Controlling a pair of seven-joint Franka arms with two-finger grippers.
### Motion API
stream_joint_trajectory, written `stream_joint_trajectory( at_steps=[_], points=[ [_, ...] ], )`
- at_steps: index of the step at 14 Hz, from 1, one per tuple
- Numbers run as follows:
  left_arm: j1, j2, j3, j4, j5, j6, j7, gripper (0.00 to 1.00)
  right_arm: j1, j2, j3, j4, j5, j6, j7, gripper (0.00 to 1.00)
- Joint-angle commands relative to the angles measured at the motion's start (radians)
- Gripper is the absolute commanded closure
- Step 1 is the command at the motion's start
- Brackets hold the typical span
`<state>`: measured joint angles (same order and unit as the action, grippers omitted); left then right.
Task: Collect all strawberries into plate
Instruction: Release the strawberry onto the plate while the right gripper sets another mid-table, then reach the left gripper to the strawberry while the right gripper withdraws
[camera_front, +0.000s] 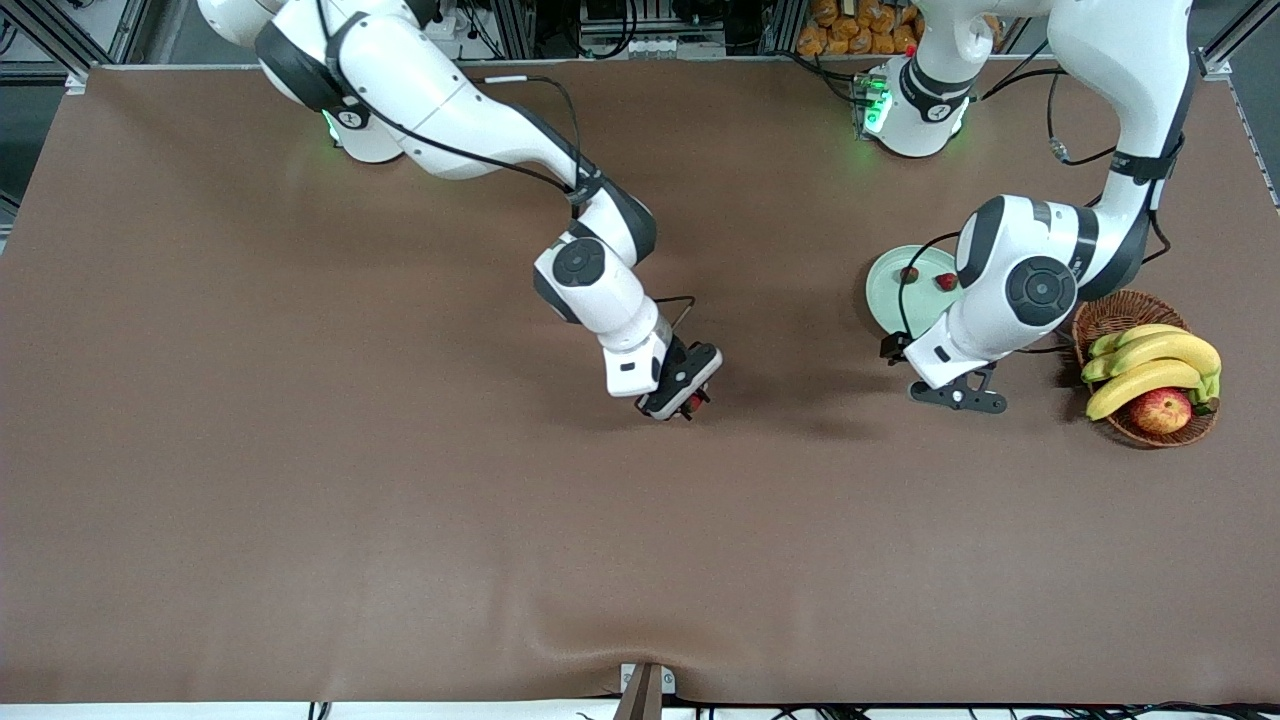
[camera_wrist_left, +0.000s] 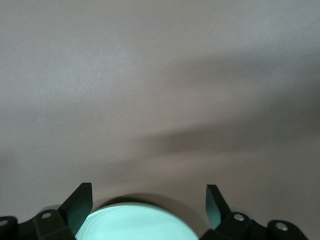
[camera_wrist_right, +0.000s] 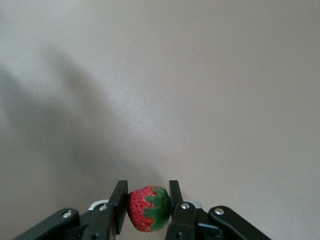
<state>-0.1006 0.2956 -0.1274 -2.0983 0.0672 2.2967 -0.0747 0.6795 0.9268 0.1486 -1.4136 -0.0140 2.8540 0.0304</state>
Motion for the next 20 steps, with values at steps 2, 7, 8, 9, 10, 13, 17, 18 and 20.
stream_joint_trajectory(
  at_steps=[2, 7, 8, 9, 10, 13, 17, 18, 20],
  points=[
    [-0.002, 0.042, -0.046, 0.073, 0.008, -0.01, -0.072, 0.0, 0.075, 0.098, -0.076, 0.094, 0.0, 0.061, 0.045, 0.85],
    [-0.001, 0.062, -0.104, 0.113, 0.006, -0.01, -0.157, 0.0, 0.086, 0.081, -0.107, 0.09, -0.007, 0.064, 0.037, 0.0],
    [-0.001, 0.063, -0.107, 0.124, 0.006, -0.01, -0.163, 0.0, 0.077, 0.06, -0.107, 0.087, -0.006, 0.062, 0.036, 0.0],
    [-0.001, 0.063, -0.112, 0.129, 0.006, -0.01, -0.163, 0.0, 0.062, 0.046, -0.109, 0.082, -0.006, 0.059, 0.034, 0.0],
    [-0.002, 0.066, -0.112, 0.139, 0.008, -0.01, -0.165, 0.0, 0.04, 0.009, -0.107, 0.061, -0.004, 0.059, 0.031, 0.0],
    [-0.025, 0.079, -0.113, 0.17, 0.006, -0.003, -0.172, 0.0, -0.021, -0.089, -0.104, -0.011, -0.003, 0.048, 0.029, 0.0],
    [-0.077, 0.144, -0.117, 0.266, 0.006, -0.003, -0.267, 0.0, -0.099, -0.215, -0.101, -0.118, -0.003, 0.038, -0.001, 0.0],
    [-0.099, 0.169, -0.117, 0.299, 0.006, -0.003, -0.299, 0.0, -0.121, -0.251, -0.101, -0.152, -0.003, 0.027, -0.009, 0.0],
    [-0.14, 0.218, -0.118, 0.363, 0.008, -0.003, -0.367, 0.0, -0.156, -0.319, -0.101, -0.217, -0.003, 0.005, -0.009, 0.0]
  ],
)
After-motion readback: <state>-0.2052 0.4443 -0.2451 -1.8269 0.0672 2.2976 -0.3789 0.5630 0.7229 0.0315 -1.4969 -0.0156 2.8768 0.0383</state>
